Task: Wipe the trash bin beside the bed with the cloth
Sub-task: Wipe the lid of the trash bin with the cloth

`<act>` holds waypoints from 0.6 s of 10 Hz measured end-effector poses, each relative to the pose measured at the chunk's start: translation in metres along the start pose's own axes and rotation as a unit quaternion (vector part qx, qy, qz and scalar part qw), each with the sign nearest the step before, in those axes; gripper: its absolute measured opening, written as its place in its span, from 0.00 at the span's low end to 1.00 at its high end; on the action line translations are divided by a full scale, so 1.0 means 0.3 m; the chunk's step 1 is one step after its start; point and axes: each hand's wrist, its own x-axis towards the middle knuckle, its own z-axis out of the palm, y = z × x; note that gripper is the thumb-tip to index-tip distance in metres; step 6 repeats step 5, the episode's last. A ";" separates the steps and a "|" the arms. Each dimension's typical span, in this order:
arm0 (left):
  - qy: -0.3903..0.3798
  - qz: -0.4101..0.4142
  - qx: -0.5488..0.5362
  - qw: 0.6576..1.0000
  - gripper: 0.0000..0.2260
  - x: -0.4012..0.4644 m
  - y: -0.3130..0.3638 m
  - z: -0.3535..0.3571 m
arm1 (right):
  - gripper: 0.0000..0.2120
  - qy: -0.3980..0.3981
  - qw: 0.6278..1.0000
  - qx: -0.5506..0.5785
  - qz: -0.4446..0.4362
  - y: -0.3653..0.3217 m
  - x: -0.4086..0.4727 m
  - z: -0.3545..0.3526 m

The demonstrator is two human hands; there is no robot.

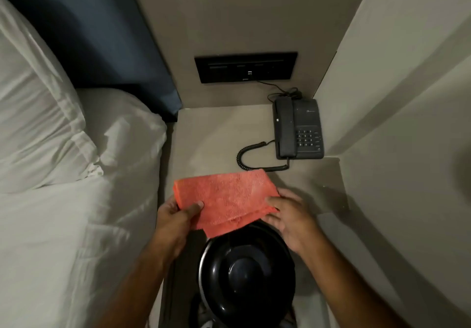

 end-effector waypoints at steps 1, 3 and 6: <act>0.007 0.003 0.082 0.997 0.17 0.114 0.024 -0.014 | 0.15 0.093 0.991 -0.088 -0.049 0.067 0.132 0.072; 0.005 -0.028 0.196 0.980 0.20 0.269 0.034 -0.020 | 0.18 0.130 0.956 -0.247 -0.092 0.205 0.280 0.154; 0.038 0.085 0.405 0.910 0.12 0.252 0.107 -0.033 | 0.18 0.056 0.941 -0.327 -0.063 0.153 0.190 0.193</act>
